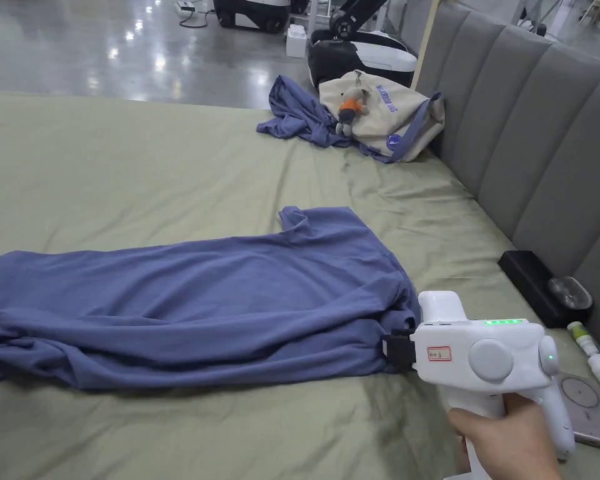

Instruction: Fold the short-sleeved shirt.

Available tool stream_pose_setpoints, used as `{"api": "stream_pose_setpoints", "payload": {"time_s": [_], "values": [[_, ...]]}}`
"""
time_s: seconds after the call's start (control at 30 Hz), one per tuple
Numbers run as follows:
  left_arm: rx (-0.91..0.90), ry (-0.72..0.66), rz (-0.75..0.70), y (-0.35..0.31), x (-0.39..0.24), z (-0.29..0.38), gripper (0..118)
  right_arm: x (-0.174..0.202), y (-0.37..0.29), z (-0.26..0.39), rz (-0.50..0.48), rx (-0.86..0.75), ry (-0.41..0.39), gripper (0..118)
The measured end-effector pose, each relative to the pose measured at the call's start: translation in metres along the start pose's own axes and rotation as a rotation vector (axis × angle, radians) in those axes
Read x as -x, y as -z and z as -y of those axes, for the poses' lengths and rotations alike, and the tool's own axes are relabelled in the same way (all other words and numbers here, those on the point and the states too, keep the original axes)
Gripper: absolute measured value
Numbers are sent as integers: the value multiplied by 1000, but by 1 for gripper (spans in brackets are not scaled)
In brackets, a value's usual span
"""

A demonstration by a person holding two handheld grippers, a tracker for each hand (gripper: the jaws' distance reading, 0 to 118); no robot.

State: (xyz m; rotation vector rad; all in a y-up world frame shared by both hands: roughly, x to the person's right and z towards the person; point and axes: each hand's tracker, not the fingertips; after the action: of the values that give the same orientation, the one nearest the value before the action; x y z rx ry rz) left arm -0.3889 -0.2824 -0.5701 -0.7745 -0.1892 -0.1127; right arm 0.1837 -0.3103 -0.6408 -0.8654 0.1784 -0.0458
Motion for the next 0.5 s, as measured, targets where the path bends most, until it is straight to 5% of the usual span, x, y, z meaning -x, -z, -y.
{"api": "stream_pose_setpoints", "payload": {"time_s": [0.13, 0.5], "values": [[-19, -26, 17, -3, 8, -1, 7, -8, -9, -3, -62, -28, 84, 16], [-70, -45, 31, -39, 13, 8, 7, -17, -63, 4, -173, -51, 119, 15]]}}
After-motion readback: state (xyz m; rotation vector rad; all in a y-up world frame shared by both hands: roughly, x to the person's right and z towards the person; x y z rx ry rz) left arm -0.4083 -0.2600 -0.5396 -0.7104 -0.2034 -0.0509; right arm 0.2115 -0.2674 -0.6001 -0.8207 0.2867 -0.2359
